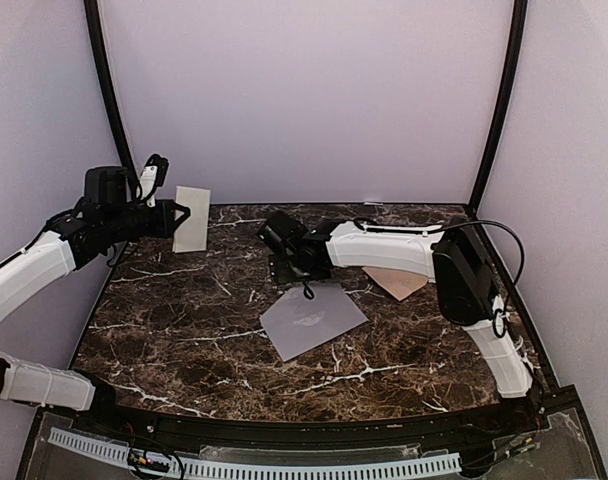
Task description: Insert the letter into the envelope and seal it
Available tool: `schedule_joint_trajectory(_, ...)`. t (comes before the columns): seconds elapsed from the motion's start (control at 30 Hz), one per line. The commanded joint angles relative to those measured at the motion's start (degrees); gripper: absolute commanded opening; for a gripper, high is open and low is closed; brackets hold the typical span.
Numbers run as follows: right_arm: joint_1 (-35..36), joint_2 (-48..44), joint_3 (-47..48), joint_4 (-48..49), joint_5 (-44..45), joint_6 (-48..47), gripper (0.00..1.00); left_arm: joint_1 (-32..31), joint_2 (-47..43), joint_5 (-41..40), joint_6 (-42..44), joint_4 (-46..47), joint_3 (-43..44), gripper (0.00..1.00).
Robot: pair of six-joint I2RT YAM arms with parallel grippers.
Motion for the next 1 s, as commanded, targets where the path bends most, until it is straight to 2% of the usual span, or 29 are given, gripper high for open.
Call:
schedule_joint_trajectory(0.0, 0.83, 3.33, 5.74, -6.72, 5.66, -0.89, 0.86, -0.08, -0.2, 1.69, -0.08, 1.29, -0.69, 0.0)
schedule_joint_trajectory(0.37, 1.11, 5.03, 6.06, -9.22, 5.89, 0.58, 0.85, -0.08, 0.14, 1.95, -0.56, 1.37, -0.75, 0.0)
schedule_joint_trajectory(0.77, 1.7, 7.08, 8.07, -12.95, 6.29, 1.88, 0.8, -0.08, 0.4, 2.25, -0.97, 1.4, -0.75, 0.0)
schedule_joint_trajectory(0.97, 2.84, 3.94, 4.09, -12.76, 4.61, 3.67, 0.75, -0.08, 0.62, 2.14, -1.12, 1.49, -0.98, 0.0)
